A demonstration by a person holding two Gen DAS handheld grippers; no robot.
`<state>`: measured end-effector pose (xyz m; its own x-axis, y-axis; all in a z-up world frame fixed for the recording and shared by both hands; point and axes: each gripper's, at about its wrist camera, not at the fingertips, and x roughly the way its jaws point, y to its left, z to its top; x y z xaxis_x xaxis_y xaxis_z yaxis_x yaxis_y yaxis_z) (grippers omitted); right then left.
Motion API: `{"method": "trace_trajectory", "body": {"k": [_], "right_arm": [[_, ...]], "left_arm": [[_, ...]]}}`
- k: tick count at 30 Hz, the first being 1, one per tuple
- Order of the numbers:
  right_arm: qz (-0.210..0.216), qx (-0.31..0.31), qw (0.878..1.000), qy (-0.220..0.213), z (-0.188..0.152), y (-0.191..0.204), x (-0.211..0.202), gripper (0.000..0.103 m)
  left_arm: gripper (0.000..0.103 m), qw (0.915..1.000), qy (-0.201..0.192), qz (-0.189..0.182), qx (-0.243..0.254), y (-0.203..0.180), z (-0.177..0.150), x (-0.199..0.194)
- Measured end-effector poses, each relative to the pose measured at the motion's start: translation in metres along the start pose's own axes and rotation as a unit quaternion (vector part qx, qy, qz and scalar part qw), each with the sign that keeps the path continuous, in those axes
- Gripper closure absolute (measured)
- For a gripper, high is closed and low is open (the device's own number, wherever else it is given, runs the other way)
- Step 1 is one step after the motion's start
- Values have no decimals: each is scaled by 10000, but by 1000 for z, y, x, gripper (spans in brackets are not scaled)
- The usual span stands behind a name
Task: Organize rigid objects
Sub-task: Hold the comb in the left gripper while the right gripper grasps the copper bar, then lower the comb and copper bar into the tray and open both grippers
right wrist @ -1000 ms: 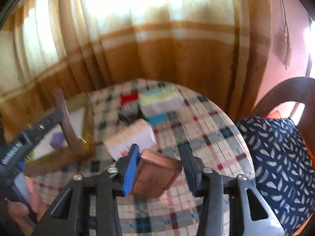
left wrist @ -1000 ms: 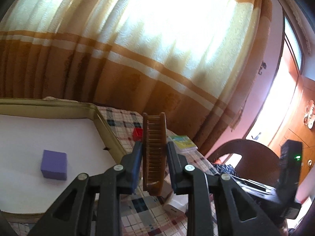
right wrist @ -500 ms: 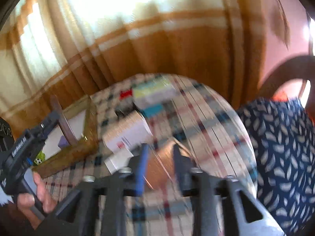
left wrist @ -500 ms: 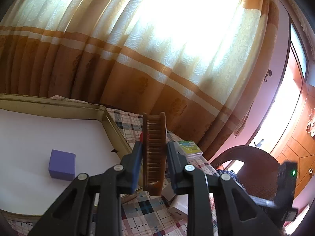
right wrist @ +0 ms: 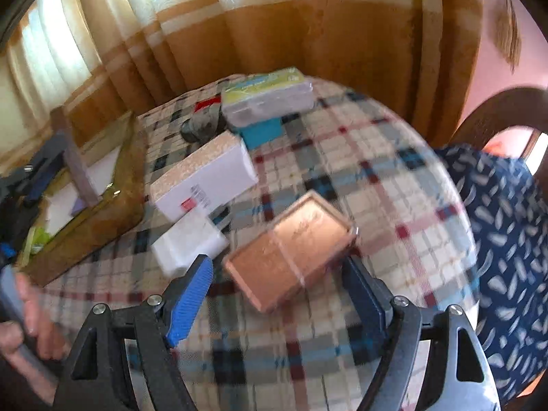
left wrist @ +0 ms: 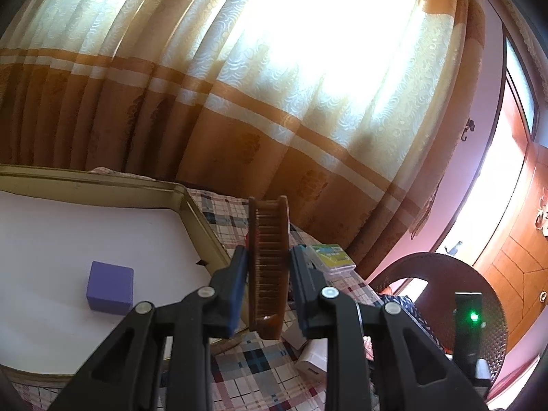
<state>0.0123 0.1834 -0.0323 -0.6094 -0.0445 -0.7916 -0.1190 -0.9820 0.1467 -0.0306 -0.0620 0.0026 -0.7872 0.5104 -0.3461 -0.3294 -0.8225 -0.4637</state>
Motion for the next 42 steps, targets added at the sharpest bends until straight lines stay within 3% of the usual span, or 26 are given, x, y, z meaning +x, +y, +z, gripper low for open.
{"method": "trace_trajectory", "body": {"k": [2, 3, 4, 8, 13, 18, 23, 28, 36, 42], "right_arm": [[-212, -98, 9997, -21, 4, -1, 4, 25], [-269, -176, 9995, 2, 7, -1, 6, 29], [-273, -233, 9994, 13, 8, -2, 6, 41], [-174, -225, 9996, 85, 9, -13, 1, 41], [-139, -174, 9992, -335, 8, -12, -20, 41], [277, -762, 9916, -1006, 26, 33, -48, 41], [624, -1109, 9838, -1260, 38, 76, -53, 41], [886, -1335, 9768, -1418, 47, 111, -47, 41], [1145, -1652, 9657, -1643, 58, 156, -32, 41], [1327, -1614, 9630, -1704, 56, 176, -6, 41]], "left_arm": [[79, 10000, -6, 6, -26, 1, 1, 0], [79, 10000, -12, 3, -32, 2, 1, 0], [79, 10000, -22, -1, -33, 2, 1, -1], [79, 10000, -57, -3, -27, 2, 2, -2], [79, 9999, -96, 38, -23, 2, 2, -3], [79, 9995, -244, 188, -32, 5, 5, -8], [79, 9978, -475, 445, -127, 15, 10, -16], [79, 9917, -870, 887, -332, 27, 14, -32], [79, 9756, -1055, 1659, -978, 61, 18, -46], [79, 9671, -982, 2201, -811, 63, 15, -44]]}}
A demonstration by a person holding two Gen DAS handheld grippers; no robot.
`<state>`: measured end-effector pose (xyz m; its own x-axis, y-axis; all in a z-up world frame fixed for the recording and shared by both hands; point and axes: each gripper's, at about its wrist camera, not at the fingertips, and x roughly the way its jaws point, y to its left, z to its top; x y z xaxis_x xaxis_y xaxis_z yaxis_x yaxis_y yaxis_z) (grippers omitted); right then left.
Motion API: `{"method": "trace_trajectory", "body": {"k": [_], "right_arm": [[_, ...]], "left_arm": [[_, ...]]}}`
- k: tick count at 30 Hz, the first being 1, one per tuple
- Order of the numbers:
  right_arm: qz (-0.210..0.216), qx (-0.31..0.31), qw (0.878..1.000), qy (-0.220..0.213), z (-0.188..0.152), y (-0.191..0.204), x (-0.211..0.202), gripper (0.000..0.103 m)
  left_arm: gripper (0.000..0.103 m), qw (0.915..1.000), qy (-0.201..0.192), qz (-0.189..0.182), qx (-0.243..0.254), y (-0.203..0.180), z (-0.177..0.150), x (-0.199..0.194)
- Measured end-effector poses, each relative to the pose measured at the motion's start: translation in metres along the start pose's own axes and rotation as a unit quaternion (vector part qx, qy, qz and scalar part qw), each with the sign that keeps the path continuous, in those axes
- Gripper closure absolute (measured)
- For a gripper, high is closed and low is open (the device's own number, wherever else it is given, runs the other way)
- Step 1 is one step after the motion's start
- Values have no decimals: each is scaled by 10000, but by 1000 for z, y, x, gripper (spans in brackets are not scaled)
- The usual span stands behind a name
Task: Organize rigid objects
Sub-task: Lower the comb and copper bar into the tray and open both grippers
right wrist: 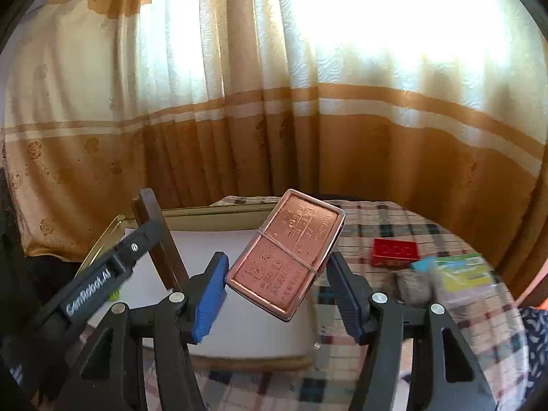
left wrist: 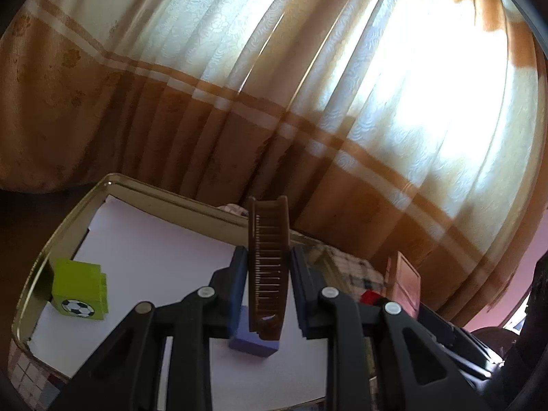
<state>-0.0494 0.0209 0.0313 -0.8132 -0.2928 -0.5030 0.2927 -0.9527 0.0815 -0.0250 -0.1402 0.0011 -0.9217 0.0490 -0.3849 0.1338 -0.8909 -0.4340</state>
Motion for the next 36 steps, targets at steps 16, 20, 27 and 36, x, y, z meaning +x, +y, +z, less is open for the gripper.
{"method": "trace_trajectory", "body": {"k": [16, 20, 27, 36], "right_arm": [[74, -69, 9999, -78, -14, 10, 27, 41], [26, -245, 9997, -86, -15, 17, 28, 41], [-62, -397, 9991, -152, -14, 26, 29, 41], [-139, -644, 9974, -275, -10, 40, 34, 41]], "left_arm": [[79, 9973, 118, 730, 19, 6, -1, 11], [79, 9962, 149, 861, -72, 10, -1, 13], [79, 9940, 134, 1058, -235, 19, 1, 13], [79, 9918, 78, 1242, -276, 22, 2, 14]]}}
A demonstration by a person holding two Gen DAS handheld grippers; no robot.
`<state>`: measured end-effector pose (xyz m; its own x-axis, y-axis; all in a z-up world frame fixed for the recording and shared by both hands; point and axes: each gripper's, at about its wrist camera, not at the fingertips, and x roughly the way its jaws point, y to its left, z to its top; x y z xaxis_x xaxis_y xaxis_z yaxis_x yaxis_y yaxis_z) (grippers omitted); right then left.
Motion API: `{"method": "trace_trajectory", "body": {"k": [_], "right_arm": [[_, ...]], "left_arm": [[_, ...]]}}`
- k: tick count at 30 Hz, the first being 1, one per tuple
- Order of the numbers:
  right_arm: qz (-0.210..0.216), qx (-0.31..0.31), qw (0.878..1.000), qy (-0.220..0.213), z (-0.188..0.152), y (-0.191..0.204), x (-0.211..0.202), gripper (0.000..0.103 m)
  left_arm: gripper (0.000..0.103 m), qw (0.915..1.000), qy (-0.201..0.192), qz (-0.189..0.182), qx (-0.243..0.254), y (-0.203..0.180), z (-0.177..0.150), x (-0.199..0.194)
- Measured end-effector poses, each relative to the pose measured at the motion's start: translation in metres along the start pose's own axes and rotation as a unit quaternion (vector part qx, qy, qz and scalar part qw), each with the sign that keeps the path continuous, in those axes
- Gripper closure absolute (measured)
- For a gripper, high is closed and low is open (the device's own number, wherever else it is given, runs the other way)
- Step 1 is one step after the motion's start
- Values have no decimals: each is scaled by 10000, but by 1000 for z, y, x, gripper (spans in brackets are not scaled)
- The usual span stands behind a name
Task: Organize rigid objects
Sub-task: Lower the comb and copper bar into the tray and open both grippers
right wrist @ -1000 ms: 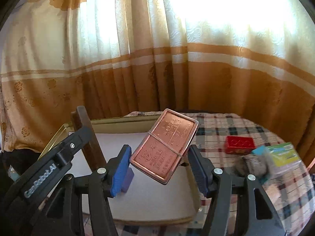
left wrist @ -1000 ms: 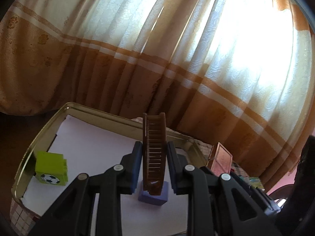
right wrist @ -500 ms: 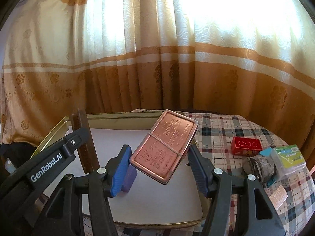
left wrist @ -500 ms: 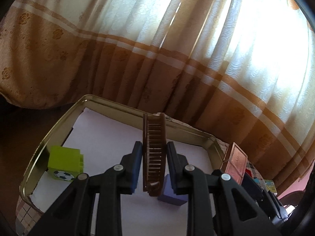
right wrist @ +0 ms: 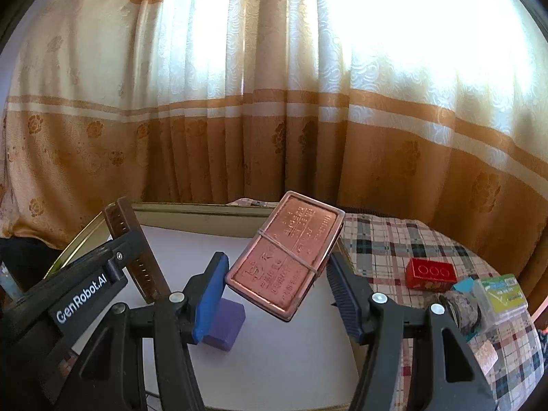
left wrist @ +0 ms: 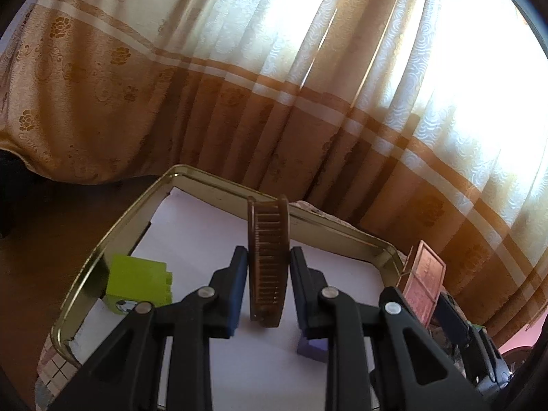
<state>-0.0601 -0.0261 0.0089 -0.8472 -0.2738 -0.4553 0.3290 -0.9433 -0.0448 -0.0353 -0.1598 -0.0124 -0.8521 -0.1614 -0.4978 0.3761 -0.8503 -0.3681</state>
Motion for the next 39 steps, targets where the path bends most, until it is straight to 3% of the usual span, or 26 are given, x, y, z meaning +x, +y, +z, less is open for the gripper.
{"method": "trace_trajectory", "body": {"k": [12, 19, 24, 26, 28, 30, 32, 35, 37, 39], "right_arm": [[98, -386, 9992, -2, -4, 15, 1, 41], [125, 15, 9999, 117, -3, 1, 8, 42], [155, -100, 9998, 25, -5, 6, 3, 42], [125, -104, 9999, -40, -5, 7, 0, 39], [41, -41, 10000, -65, -6, 4, -2, 26], [-54, 68, 9999, -85, -7, 0, -5, 21], [-97, 221, 9996, -136, -9, -6, -10, 21], [-149, 450, 9985, -267, -10, -15, -16, 17], [-225, 639, 9971, -356, -11, -23, -21, 13], [-256, 747, 9963, -338, -12, -27, -22, 12]], "left_arm": [[79, 9999, -28, 161, -25, 7, 0, -1], [79, 9998, -21, 172, -43, 9, -1, 0], [79, 9996, -17, 261, 39, 6, 0, 0], [79, 9995, 67, 308, 31, 7, 0, 4], [79, 9994, 122, 317, -70, 11, 0, 5], [72, 9992, 101, 356, -140, 13, 0, 4], [43, 9989, 65, 435, -155, 13, -1, 2], [10, 9986, -105, 500, -158, 12, -1, -5], [0, 9980, -294, 562, -65, 8, -1, -11], [0, 9983, -279, 518, -2, 4, -2, -11]]}}
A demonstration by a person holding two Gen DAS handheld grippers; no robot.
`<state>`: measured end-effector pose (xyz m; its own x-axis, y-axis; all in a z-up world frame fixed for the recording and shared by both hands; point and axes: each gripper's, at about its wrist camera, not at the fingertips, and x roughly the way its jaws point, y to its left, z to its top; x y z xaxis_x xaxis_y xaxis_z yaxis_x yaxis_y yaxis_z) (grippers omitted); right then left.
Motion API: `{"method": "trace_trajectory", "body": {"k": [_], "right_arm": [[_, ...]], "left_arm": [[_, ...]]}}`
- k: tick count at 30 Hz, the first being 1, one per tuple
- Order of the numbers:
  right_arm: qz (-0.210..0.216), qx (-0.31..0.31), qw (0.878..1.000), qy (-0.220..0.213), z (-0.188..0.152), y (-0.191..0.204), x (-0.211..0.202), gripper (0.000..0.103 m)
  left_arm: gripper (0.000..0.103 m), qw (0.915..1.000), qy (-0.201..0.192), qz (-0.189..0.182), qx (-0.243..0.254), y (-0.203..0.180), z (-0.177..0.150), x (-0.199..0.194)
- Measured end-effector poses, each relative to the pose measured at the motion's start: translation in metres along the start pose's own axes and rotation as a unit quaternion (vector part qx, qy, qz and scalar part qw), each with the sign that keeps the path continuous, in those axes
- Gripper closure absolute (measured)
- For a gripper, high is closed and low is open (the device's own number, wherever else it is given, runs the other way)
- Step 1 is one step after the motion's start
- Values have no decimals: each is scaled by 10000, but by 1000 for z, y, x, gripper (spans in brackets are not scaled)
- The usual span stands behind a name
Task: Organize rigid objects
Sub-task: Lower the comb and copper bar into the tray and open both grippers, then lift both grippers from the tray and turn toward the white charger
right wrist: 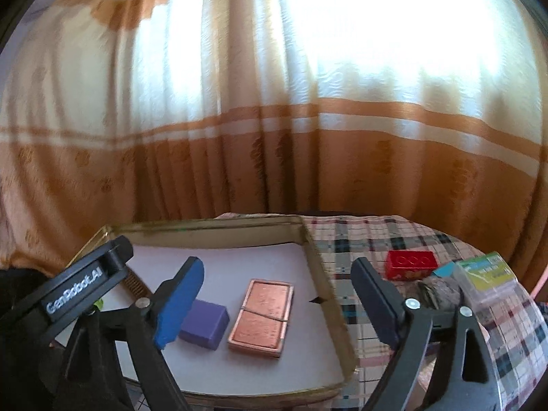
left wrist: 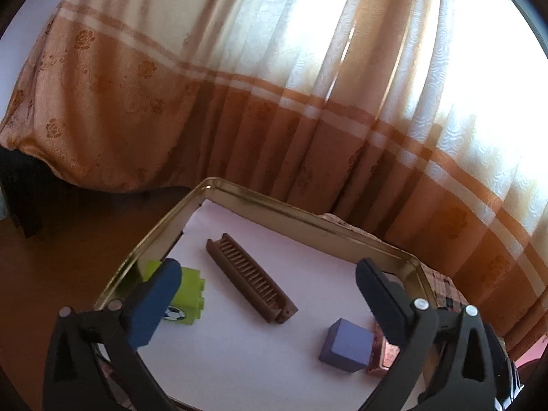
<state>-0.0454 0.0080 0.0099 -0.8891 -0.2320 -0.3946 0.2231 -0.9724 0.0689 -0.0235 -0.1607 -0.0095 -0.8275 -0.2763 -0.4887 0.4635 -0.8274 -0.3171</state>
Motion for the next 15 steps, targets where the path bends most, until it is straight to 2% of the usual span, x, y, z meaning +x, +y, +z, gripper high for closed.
{"method": "trace_trajectory", "body": {"k": [4, 8, 15], "right_arm": [[-4, 81, 9999, 118, -1, -3, 1, 11], [-36, 153, 9999, 42, -1, -7, -3, 11], [-147, 415, 9990, -75, -2, -20, -12, 11]], "left_arm": [[0, 9999, 165, -46, -10, 0, 0, 4], [0, 10000, 80, 13, -55, 0, 0, 0], [0, 9998, 158, 79, 8, -4, -1, 2]]}}
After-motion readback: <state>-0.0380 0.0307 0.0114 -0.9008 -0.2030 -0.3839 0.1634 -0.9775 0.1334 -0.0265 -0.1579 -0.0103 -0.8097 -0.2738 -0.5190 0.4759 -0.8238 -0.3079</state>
